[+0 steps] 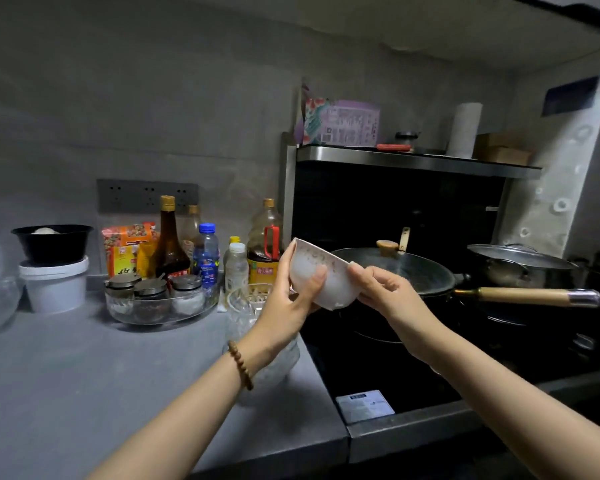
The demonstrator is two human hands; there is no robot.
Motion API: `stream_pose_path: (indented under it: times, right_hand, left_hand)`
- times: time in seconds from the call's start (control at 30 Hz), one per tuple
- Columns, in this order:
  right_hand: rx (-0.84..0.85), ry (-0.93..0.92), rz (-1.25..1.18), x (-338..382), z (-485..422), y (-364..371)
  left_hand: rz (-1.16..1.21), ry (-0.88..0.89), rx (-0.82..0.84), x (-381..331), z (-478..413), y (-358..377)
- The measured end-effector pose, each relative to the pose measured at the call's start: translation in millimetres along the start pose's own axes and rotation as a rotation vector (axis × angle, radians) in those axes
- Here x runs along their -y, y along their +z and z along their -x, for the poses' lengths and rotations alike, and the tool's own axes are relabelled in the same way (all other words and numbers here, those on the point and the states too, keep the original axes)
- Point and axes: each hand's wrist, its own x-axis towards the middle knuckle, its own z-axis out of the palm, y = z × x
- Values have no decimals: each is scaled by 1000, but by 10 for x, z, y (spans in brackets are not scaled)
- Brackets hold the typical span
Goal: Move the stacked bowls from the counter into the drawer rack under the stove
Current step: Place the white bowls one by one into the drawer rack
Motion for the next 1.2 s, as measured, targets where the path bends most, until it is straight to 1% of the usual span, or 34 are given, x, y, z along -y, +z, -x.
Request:
stream_pose_path:
  times: [0.1, 0.2, 0.27, 0.37, 0.47, 0.63, 0.7, 0.77, 0.87, 0.97, 1.03, 1.1, 1.2]
  right_hand:
    - [2, 43, 63, -9, 300, -323]
    - [-18, 77, 158, -47, 565, -631]
    - [18, 123, 225, -127, 788, -877]
    - [91, 209, 236, -269, 1157, -1199]
    - [99, 286, 253, -476, 1486, -1442]
    - [90, 458, 283, -931, 1924, -1660]
    - [94, 537, 274, -1158, 2041, -1706]
    - [118, 598, 259, -1416, 2123, -1727]
    - [133, 655, 215, -1809, 2182, -1690]
    - [128, 678, 175, -2151, 2160, -1607]
    - [126, 707, 129, -2352, 2133, -1558]
    - [119, 743, 87, -2544, 2114, -1522]
    - [95, 805, 27, -2783, 2097, -1491]
  left_hand:
    - [69, -59, 42, 142, 65, 352]
    - [18, -148, 120, 267, 179, 638]
    - [-18, -219, 200, 371, 284, 864]
    - [-16, -367, 291, 594, 471, 1225]
    - [-24, -492, 399, 872, 672, 1516]
    - [-21, -624, 625, 1453, 950, 1766]
    - [-50, -678, 675, 1713, 1056, 1790]
    - [-76, -747, 665, 1936, 1145, 1775]
    - [-110, -825, 598, 2266, 1252, 1708]
    - [-112, -859, 518, 2601, 1359, 1636]
    - [-119, -885, 506, 2776, 1410, 1605]
    - [-150, -891, 484, 2918, 1451, 1580]
    - [-219, -888, 397, 3106, 1527, 1522]
